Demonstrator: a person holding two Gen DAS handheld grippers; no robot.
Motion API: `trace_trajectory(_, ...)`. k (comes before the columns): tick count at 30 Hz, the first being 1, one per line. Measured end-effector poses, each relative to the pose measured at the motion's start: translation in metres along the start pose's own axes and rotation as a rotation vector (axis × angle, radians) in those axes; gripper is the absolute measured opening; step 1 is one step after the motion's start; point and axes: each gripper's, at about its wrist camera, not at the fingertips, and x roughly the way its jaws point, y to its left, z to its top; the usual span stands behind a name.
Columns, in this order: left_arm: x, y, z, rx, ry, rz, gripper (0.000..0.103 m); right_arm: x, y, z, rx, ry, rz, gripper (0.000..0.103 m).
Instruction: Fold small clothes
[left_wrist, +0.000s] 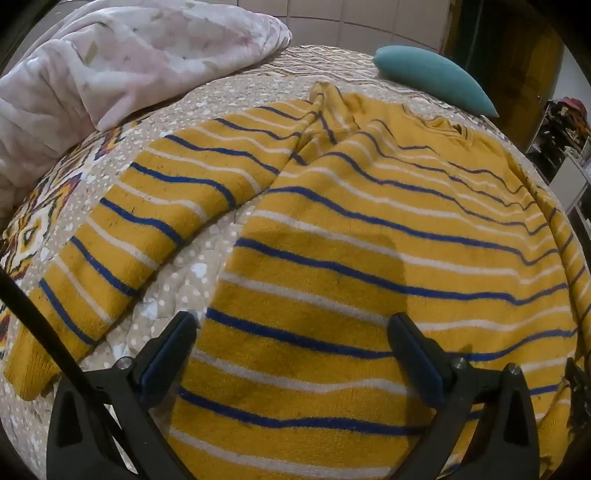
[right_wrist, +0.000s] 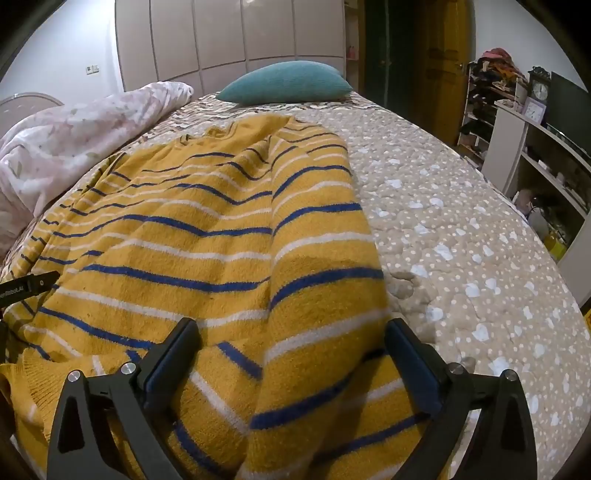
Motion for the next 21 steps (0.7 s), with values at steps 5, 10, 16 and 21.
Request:
trace_trajectory(5, 0.0, 0.003, -0.001, 0.001, -0.002, -0.002, 0.103, 0.0, -0.001, 0.0, -0.003, -0.001, -0.003, 0.102)
trace_trajectory(10, 0.0, 0.004, -0.001, 0.002, -0.002, -0.003, 0.103, 0.003, 0.001, -0.002, -0.015, 0.004, -0.017, 0.102)
trace_trajectory(16, 0.0, 0.003, -0.002, 0.003, -0.002, -0.004, 0.103, 0.005, 0.006, -0.001, -0.03, 0.013, -0.039, 0.103)
trace_trajectory(21, -0.001, 0.004, -0.002, 0.003, -0.003, -0.005, 0.103, 0.005, 0.01, -0.001, -0.032, 0.011, -0.052, 0.103)
